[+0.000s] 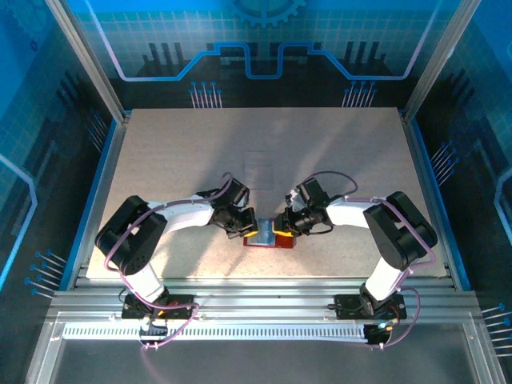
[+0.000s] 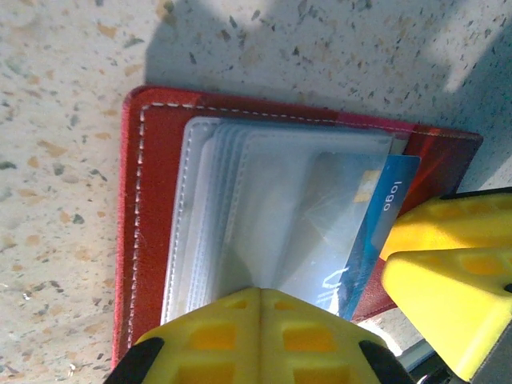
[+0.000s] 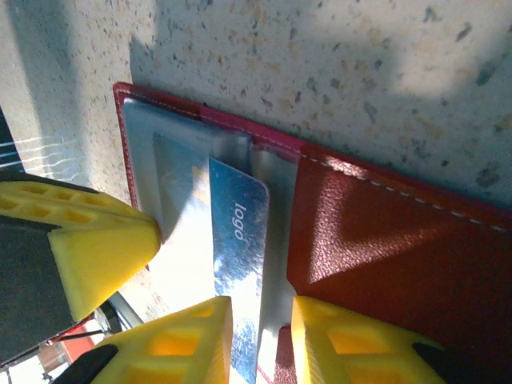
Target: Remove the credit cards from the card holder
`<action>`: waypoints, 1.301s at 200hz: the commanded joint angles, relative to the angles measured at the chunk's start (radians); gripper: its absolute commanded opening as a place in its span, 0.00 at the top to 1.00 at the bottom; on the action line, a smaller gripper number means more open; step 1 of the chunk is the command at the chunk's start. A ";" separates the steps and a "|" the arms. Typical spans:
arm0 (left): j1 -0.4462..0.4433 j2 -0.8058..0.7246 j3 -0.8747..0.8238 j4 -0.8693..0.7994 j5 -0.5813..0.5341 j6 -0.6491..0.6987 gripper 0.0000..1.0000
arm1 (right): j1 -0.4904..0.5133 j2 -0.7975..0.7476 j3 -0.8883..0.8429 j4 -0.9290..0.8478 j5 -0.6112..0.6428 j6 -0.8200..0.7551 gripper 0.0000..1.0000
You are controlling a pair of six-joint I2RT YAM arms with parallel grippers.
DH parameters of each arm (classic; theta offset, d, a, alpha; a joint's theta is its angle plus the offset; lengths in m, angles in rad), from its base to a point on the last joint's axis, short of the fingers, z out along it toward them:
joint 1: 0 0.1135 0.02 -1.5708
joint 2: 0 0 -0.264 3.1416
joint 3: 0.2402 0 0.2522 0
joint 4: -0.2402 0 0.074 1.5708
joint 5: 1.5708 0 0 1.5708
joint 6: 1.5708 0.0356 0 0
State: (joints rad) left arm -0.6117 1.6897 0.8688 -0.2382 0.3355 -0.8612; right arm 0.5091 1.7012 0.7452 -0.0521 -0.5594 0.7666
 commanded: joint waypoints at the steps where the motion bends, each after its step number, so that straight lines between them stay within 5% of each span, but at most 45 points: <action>1: -0.006 0.020 0.006 -0.047 -0.018 0.018 0.95 | -0.011 0.024 -0.021 0.041 -0.038 0.021 0.75; 260: -0.004 0.031 0.007 -0.074 -0.038 0.022 0.96 | -0.035 -0.004 -0.070 0.150 -0.082 0.074 0.96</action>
State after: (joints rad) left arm -0.6117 1.6936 0.8692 -0.2398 0.3332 -0.8570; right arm 0.4892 1.7157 0.6868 0.0917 -0.6300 0.8383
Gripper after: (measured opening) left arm 0.054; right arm 0.056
